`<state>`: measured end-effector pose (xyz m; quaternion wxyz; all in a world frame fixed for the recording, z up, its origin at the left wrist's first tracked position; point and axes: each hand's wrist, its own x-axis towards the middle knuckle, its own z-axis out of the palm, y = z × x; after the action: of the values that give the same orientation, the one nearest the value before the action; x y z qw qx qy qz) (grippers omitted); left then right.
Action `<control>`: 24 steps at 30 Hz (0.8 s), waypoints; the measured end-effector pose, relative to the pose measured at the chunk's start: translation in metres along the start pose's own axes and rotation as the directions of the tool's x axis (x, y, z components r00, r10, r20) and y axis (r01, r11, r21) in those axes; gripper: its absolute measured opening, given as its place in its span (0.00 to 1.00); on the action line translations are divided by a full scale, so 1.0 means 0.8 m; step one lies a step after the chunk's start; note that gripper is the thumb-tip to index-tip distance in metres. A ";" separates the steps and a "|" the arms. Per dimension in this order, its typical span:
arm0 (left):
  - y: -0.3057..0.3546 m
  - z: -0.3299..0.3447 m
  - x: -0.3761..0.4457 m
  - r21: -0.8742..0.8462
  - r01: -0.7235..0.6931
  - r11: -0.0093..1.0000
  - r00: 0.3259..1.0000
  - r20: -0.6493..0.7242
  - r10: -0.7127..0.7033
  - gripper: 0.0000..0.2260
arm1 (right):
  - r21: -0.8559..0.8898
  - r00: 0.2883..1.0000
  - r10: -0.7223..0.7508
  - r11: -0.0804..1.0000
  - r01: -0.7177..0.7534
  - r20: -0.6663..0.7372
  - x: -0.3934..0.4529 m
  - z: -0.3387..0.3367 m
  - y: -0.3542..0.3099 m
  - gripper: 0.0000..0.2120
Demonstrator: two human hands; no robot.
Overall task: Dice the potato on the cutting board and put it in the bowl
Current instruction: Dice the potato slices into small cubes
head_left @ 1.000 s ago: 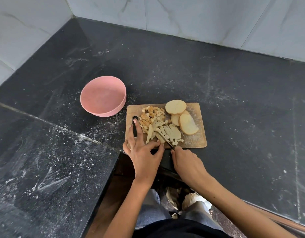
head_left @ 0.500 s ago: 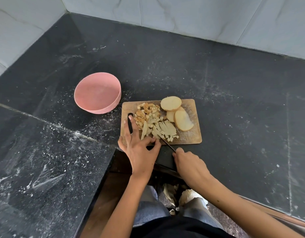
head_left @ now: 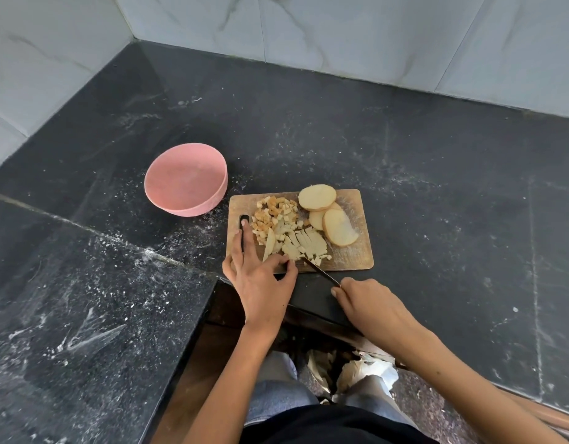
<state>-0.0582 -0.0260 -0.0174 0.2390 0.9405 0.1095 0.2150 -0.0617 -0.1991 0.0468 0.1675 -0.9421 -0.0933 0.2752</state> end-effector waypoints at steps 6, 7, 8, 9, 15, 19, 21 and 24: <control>0.001 -0.008 0.006 -0.070 0.037 0.997 0.997 0.069 -0.032 0.05 | 0.100 0.996 0.041 0.994 -0.033 -0.082 0.011 -0.018 0.014 0.14; -0.002 -0.010 0.007 -0.111 0.048 0.993 0.995 0.094 -0.037 0.06 | 0.175 0.990 0.058 0.984 -0.035 -0.130 0.016 -0.015 0.014 0.14; -0.004 -0.013 0.009 -0.162 0.075 0.984 0.991 0.125 -0.055 0.08 | 0.247 0.979 0.078 0.968 -0.030 -0.188 0.021 -0.010 0.012 0.13; -0.007 -0.017 0.011 -0.214 0.109 0.971 0.985 0.156 -0.076 0.11 | 0.291 0.965 0.093 0.956 -0.019 -0.244 0.026 -0.007 0.010 0.13; -0.020 -0.029 0.026 -0.300 0.218 0.929 0.957 0.252 -0.143 0.12 | 0.367 0.912 0.147 0.930 0.005 -0.384 0.061 0.011 -0.014 0.15; -0.023 -0.030 0.033 -0.346 0.283 0.895 0.939 0.291 -0.185 0.11 | 0.415 0.893 0.144 0.908 0.052 -0.427 0.076 0.021 -0.033 0.17; -0.026 -0.032 0.034 -0.361 0.301 0.883 0.935 0.296 -0.198 0.10 | 0.414 0.880 0.114 0.905 0.100 -0.462 0.081 0.023 -0.042 0.17; -0.030 -0.035 0.038 -0.382 0.313 0.870 0.934 0.291 -0.209 0.09 | 0.398 0.864 0.045 0.899 0.184 -0.501 0.087 0.020 -0.053 0.16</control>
<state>-0.0471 0.0156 0.0035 0.4750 0.8617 0.1576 0.0835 -0.0159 -0.1370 0.0156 0.4007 -0.9155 -0.0180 0.0302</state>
